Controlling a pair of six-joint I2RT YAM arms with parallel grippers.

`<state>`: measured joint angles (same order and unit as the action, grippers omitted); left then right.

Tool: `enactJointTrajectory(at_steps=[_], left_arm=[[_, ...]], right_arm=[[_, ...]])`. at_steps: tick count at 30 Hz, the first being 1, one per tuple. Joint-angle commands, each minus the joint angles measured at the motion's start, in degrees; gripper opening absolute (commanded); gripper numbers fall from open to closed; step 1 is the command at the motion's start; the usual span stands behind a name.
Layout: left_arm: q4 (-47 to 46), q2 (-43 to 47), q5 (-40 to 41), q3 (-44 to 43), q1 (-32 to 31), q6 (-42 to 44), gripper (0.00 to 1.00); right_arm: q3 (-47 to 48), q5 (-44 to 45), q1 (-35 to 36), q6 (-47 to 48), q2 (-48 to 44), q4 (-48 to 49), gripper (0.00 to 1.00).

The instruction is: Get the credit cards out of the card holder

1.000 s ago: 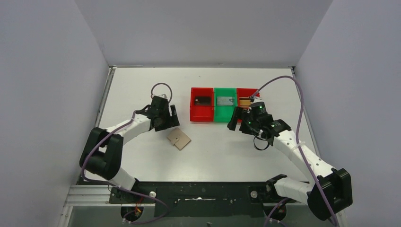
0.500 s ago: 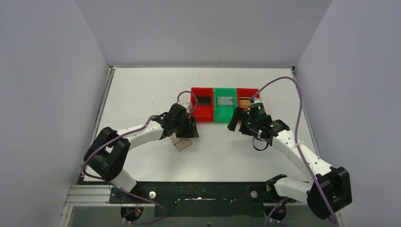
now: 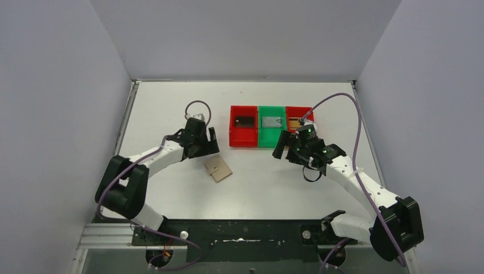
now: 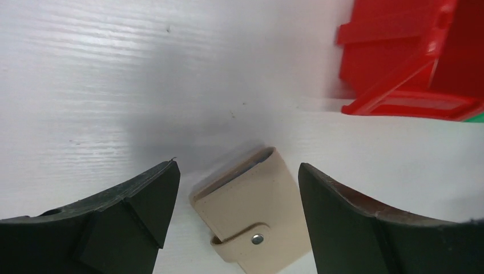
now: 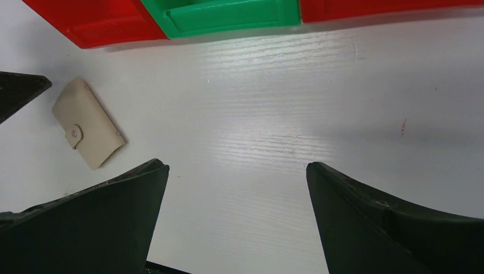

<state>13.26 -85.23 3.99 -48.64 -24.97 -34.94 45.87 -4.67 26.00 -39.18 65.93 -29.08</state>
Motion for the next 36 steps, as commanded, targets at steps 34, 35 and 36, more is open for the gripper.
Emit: enactJointTrajectory(at_steps=[34,35,36], left_arm=[[-5.34,4.39,-0.13,10.39,-27.59,-19.11,0.45],[-5.92,4.68,-0.52,10.66,-27.59,-19.07,0.45],[-6.86,4.97,-1.36,10.75,-27.66,-18.77,0.44]], right_arm=[[-17.26,-1.89,21.94,-35.94,6.15,25.64,0.81],[-17.37,-1.70,21.80,-35.51,6.49,26.88,0.79],[-17.20,-1.59,21.33,-35.12,7.02,27.70,0.78]])
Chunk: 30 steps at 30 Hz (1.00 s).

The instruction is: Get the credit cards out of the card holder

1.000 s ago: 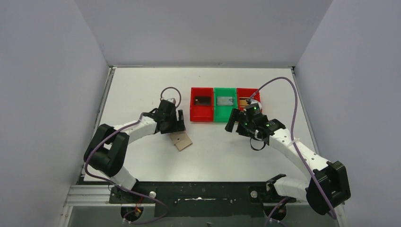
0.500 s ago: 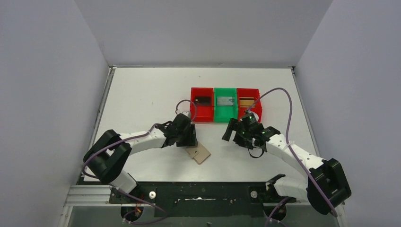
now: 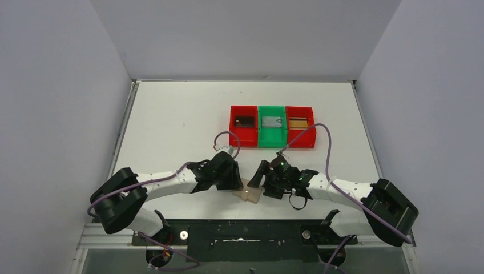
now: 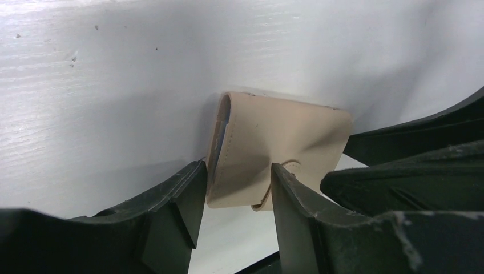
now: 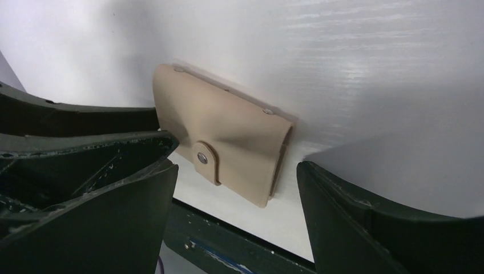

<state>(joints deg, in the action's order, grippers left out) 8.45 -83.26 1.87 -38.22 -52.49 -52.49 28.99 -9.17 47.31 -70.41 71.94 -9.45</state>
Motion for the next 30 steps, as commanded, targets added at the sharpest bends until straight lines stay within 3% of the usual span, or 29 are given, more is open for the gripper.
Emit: enactJointTrajectory(at_steps=[1,6,11,14,17,19,23,25,30], left_arm=[[-3.15,3.16,-0.21,1.37,-0.16,-0.90,0.44],[-6.45,3.77,-3.62,2.47,-1.68,0.42,0.42],[-12.22,4.10,-6.40,4.12,-4.31,-0.70,0.41],[-15.91,4.24,-7.40,4.28,-6.98,-0.98,0.41],[-14.29,5.50,-3.54,3.71,-9.29,-1.64,0.41],[-10.55,7.67,1.82,3.33,-10.06,-2.57,0.43],[-2.20,11.73,9.96,2.43,-8.05,-3.06,0.51],[-1.59,11.95,8.50,2.04,-4.09,-0.34,0.57],[-6.31,8.42,0.31,-0.01,3.26,6.72,0.59]], right_arm=[[0.05,2.82,-0.67,-3.71,1.67,8.47,0.77],[4.20,3.86,-4.14,2.30,4.38,9.06,0.70],[5.06,-8.53,-12.44,6.62,8.75,18.46,0.67],[10.89,-8.66,-12.50,12.68,10.70,11.68,0.72],[16.25,-0.57,-11.32,16.50,9.85,-0.55,0.76],[16.45,9.28,-10.51,14.28,7.30,-8.20,0.80],[9.91,13.45,-8.27,7.69,0.28,-10.10,0.82],[7.44,14.15,-5.77,4.30,-2.17,-9.94,0.82],[3.18,13.66,-0.30,-2.19,-4.90,-7.53,0.77]])
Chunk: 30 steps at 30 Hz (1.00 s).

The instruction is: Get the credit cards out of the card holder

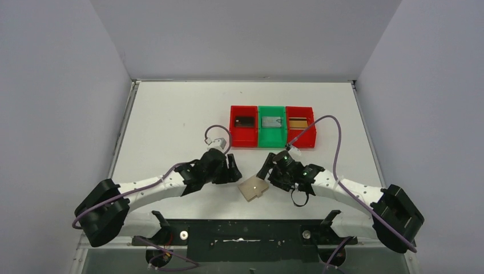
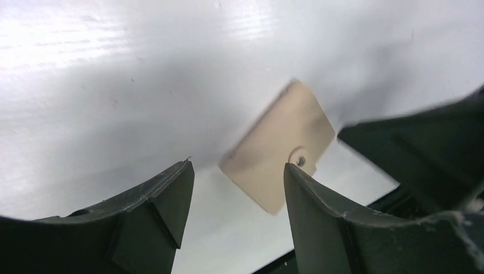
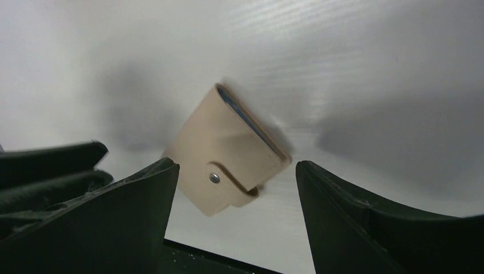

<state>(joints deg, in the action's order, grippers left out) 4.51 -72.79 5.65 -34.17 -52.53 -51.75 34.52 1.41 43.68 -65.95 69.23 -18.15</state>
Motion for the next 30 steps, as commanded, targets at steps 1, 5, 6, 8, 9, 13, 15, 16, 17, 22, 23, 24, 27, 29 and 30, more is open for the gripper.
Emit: enactJointTrajectory(at_steps=[1,5,6,8,9,13,15,16,17,22,23,24,27,29,30], left_arm=[[-2.82,-3.45,-4.89,-5.31,3.62,7.17,0.59],[-4.59,-8.85,-10.06,-7.22,3.73,8.94,0.60],[-5.65,-9.72,-11.75,-6.89,3.59,8.91,0.60],[-7.66,-10.62,-13.91,-5.62,3.21,8.38,0.59],[-8.11,-10.80,-14.37,-4.91,2.85,7.93,0.59],[-10.25,-9.63,-14.60,-0.43,1.55,5.26,0.53],[-12.27,-8.80,-14.83,1.71,0.66,3.32,0.49],[-13.07,-8.44,-14.94,2.54,0.06,2.76,0.47],[-13.53,-8.24,-14.67,3.08,-0.66,2.18,0.46],[-13.98,-7.81,-11.72,3.81,-3.91,-0.06,0.42],[-13.89,-7.74,-11.10,3.70,-4.24,-0.29,0.42],[-13.45,-7.57,-10.15,3.54,-4.44,-0.67,0.42],[-11.38,-5.60,-5.09,3.64,-4.85,-2.62,0.42],[-10.36,-3.86,-2.37,4.09,-4.74,-3.94,0.45],[-9.44,-3.29,-0.96,4.07,-4.57,-4.42,0.46]], right_arm=[[-3.49,2.36,3.82,-7.82,-2.40,2.66,0.75],[-6.52,0.32,4.56,-11.12,-1.97,8.44,0.73],[-6.46,0.43,4.57,-11.21,-1.59,8.71,0.73],[-5.84,0.68,3.97,-10.34,-0.69,9.08,0.72],[-5.46,0.36,3.44,-9.51,-0.28,9.72,0.71],[-3.05,-2.14,0.00,-6.19,2.04,11.13,0.66],[-1.88,-3.76,-1.62,-4.50,3.24,11.83,0.65],[-1.38,-5.30,-2.52,-3.67,3.92,12.68,0.64],[-0.93,-6.83,-3.26,-2.53,4.70,13.60,0.63],[5.12,-7.69,-4.77,3.01,7.35,7.75,0.63],[6.06,-5.99,-4.58,3.46,7.21,5.18,0.64],[7.12,-3.72,-4.08,3.54,7.04,2.17,0.65],[9.20,4.58,-1.55,2.64,6.09,-6.19,0.69],[9.42,6.02,0.38,1.91,6.10,-8.09,0.69],[9.49,6.35,1.23,1.31,6.53,-8.63,0.69]])
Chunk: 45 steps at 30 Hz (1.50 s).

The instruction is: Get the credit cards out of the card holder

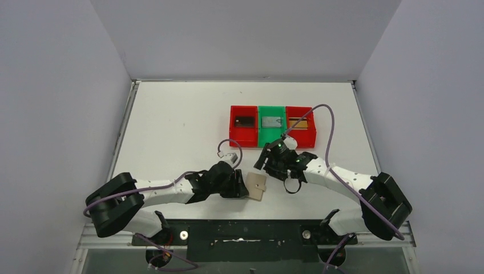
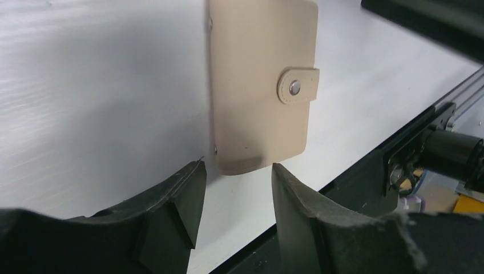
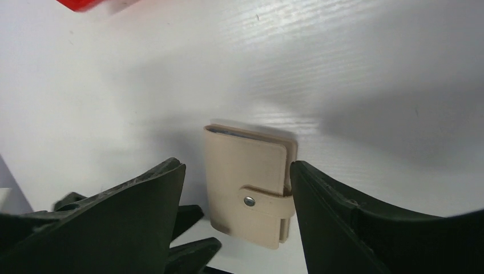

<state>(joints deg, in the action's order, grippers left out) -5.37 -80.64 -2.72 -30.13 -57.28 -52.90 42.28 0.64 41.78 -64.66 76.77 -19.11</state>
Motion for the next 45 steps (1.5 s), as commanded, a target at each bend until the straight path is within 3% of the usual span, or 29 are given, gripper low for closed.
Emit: enactJointTrajectory(at_steps=[1,9,15,17,23,25,26,33,39,41,45], left_arm=[[1.25,5.03,8.54,-0.08,0.35,-3.53,0.46],[3.77,4.92,10.29,-1.11,1.69,-4.32,0.57],[2.54,5.26,8.91,0.11,2.85,-5.54,0.57],[1.09,5.20,7.81,0.41,3.04,-5.31,0.57],[2.76,1.43,5.98,-3.14,3.00,-2.23,0.56],[3.21,-0.06,5.30,-4.34,2.88,-1.36,0.56],[3.39,-0.77,5.03,-4.83,2.81,-1.11,0.56],[7.48,-5.66,5.80,-8.52,1.31,-0.09,0.50],[11.16,-7.50,7.87,-9.86,0.35,-0.57,0.38],[11.78,-7.52,8.30,-9.68,0.16,-0.85,0.35],[12.79,-7.35,9.21,-9.27,0.06,-1.51,0.31]], right_arm=[[2.01,7.70,4.31,-0.59,-0.40,-8.05,0.69],[6.34,12.29,11.66,-3.81,6.74,-11.92,0.66],[8.85,14.54,12.95,-3.92,9.99,-14.73,0.60],[8.72,14.32,13.14,-3.73,10.14,-14.22,0.52],[7.74,13.38,13.26,-3.37,9.56,-12.72,0.46],[7.27,12.88,13.32,-3.26,8.84,-11.55,0.46],[7.21,12.74,13.29,-3.34,8.59,-11.38,0.50],[5.54,10.32,13.31,-3.64,8.13,-8.65,0.52],[4.00,9.14,13.33,-3.82,7.95,-6.68,0.43],[3.65,9.11,13.12,-3.58,7.42,-6.03,0.34],[3.21,8.86,12.02,-3.20,6.35,-5.44,0.33]])
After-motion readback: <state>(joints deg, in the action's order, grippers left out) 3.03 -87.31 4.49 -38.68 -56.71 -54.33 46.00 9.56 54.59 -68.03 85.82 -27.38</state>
